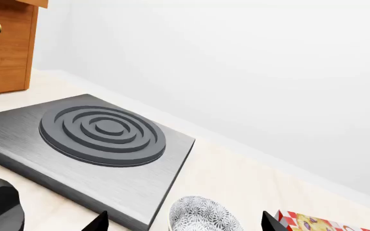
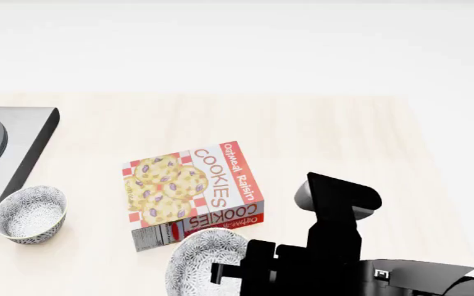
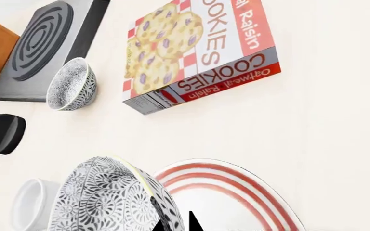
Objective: Pick the akita bowl next to the plate and place it on the plate.
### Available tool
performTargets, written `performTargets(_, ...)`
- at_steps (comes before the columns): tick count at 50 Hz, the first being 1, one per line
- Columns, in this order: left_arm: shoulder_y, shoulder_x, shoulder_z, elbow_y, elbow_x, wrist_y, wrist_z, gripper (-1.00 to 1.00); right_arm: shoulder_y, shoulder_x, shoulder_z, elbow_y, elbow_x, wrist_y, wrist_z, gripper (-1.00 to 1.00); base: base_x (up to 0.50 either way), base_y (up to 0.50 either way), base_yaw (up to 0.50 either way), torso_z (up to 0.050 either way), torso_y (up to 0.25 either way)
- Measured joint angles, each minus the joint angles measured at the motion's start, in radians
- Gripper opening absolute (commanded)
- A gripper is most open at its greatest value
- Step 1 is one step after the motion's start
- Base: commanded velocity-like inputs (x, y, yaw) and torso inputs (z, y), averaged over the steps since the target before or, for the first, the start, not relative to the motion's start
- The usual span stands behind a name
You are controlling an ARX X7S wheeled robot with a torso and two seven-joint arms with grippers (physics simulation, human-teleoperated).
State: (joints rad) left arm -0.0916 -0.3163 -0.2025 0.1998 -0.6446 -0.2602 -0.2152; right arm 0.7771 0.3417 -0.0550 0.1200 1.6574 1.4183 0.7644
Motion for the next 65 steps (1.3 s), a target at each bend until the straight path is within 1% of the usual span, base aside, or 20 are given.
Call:
performTargets(21, -0.003, -0.002, 0.005, -0.014, -0.001, 0.012, 0.003, 1.00, -0.046, -0.002, -0.062, 0.025, -0.108, -0.057, -0.133, -1.00, 0.00, 0.00, 0.00, 0.000, 0.000)
performTargets(40, 0.000, -0.007, 0.007, -0.008, -0.008, 0.011, -0.005, 1.00, -0.074, 0.012, -0.105, 0.014, -0.123, -0.059, -0.177, -1.00, 0.00, 0.00, 0.00, 0.000, 0.001)
performTargets(65, 0.001, -0.011, 0.012, -0.011, -0.011, 0.017, -0.008, 1.00, -0.078, 0.025, -0.135, 0.010, -0.117, -0.071, -0.188, -1.00, 0.00, 0.00, 0.00, 0.000, 0.000)
